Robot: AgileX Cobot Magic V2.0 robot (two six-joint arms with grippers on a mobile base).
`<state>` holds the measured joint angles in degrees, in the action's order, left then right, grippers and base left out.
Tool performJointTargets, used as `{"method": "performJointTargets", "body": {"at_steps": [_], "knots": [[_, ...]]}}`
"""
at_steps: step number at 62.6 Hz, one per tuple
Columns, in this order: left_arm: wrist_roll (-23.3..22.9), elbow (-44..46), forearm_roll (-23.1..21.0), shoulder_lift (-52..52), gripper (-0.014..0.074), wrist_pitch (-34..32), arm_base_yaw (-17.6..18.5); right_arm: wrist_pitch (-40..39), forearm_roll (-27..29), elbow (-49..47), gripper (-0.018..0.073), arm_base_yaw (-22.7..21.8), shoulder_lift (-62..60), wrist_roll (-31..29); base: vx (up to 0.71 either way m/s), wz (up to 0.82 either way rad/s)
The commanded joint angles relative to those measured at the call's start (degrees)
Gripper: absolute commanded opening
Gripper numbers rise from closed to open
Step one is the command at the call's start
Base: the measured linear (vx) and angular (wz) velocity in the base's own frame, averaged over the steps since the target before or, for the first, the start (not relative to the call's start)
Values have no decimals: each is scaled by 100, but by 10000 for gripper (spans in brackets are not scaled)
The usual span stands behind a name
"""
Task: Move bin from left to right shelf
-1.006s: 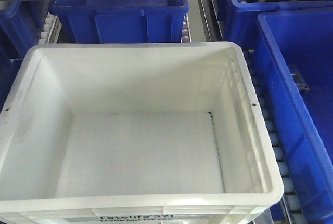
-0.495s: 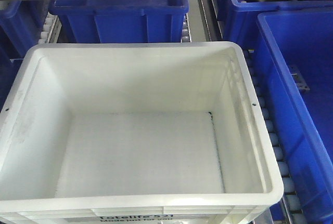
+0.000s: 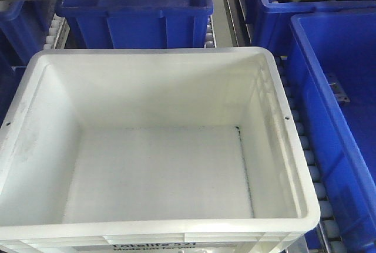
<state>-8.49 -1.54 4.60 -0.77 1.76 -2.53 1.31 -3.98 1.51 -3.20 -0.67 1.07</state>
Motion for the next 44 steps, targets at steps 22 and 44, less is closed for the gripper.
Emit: {"method": "performJointTargets", "body": {"at_steps": [22, 44], "knots": [[-40, 125, -46, -57, 3, -431, -3, -556, -1, 72, -9, 424, -80, 27, 0, 0], [-40, 125, -46, -57, 3, -431, -3, -556, -1, 72, -9, 586, -80, 28, 0, 0]]}}
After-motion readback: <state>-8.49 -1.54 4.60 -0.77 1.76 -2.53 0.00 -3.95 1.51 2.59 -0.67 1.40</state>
